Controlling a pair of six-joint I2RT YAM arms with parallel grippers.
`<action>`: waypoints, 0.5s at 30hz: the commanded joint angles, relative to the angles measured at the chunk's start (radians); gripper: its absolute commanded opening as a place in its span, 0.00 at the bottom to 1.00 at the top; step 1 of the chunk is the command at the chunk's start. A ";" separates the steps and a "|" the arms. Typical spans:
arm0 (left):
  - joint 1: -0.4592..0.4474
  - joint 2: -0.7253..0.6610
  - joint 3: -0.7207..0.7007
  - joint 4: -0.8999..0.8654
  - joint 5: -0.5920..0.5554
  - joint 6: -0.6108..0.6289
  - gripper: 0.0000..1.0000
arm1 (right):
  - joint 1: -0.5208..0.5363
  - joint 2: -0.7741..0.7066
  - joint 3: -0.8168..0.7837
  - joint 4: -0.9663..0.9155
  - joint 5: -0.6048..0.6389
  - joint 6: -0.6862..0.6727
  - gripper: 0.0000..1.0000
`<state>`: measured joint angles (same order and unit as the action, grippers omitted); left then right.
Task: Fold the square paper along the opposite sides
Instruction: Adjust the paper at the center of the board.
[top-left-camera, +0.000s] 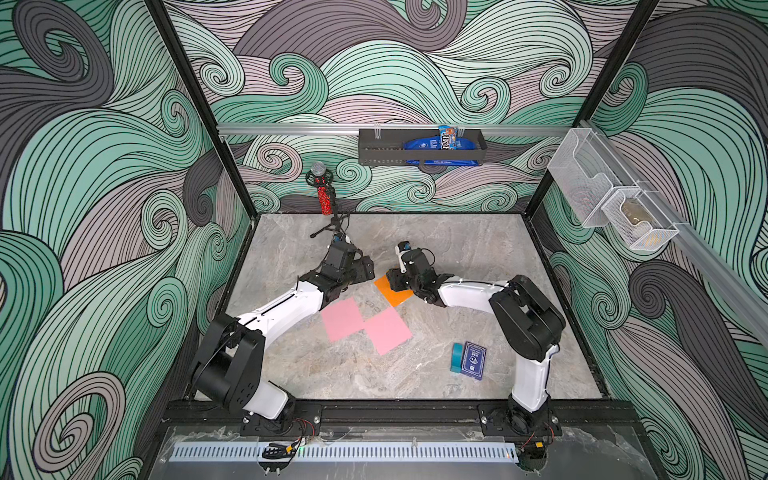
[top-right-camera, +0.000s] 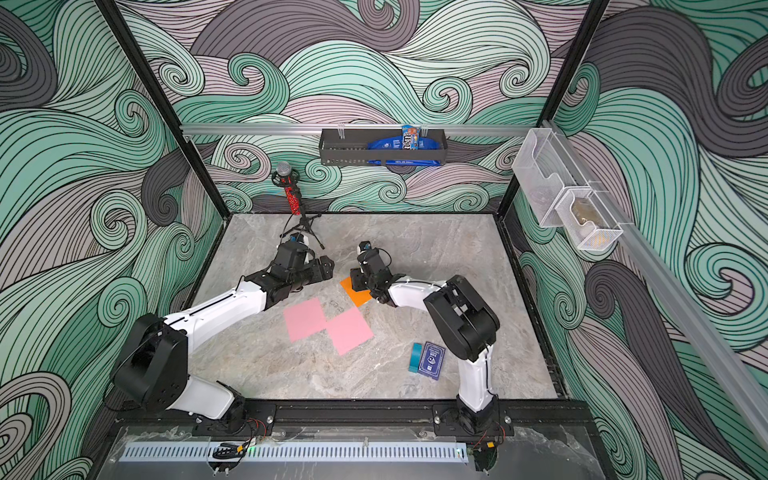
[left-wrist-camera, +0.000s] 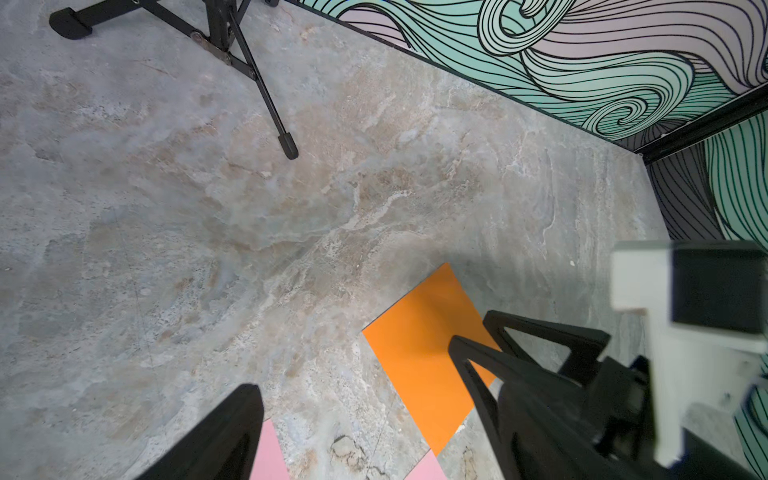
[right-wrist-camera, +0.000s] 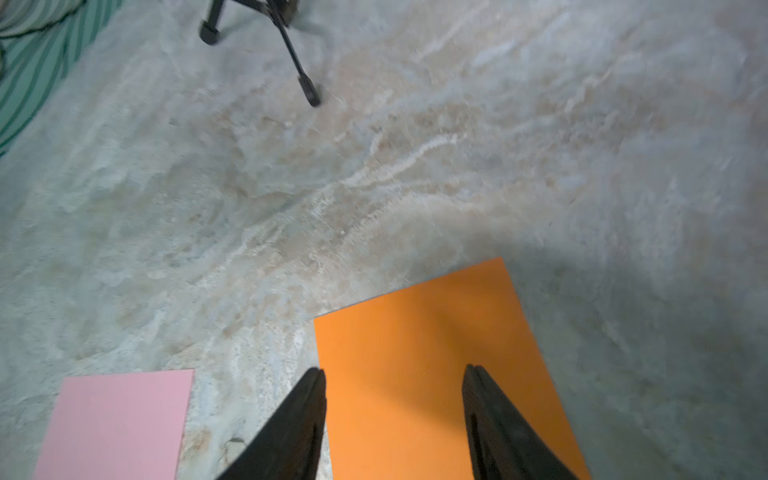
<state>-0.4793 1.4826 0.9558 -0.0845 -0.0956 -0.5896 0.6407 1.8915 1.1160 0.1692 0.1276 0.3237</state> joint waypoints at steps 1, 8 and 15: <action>-0.004 -0.038 0.029 -0.009 0.033 0.016 0.91 | -0.017 -0.057 -0.036 -0.030 -0.102 -0.254 0.55; -0.038 -0.012 0.031 0.005 0.096 0.028 0.91 | -0.044 -0.004 0.001 -0.159 -0.254 -0.438 0.46; -0.038 0.013 0.060 -0.031 0.100 0.026 0.91 | -0.063 0.083 0.013 -0.185 -0.282 -0.451 0.42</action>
<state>-0.5133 1.4826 0.9749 -0.0891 -0.0135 -0.5732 0.5903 1.9461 1.1099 0.0162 -0.1104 -0.0952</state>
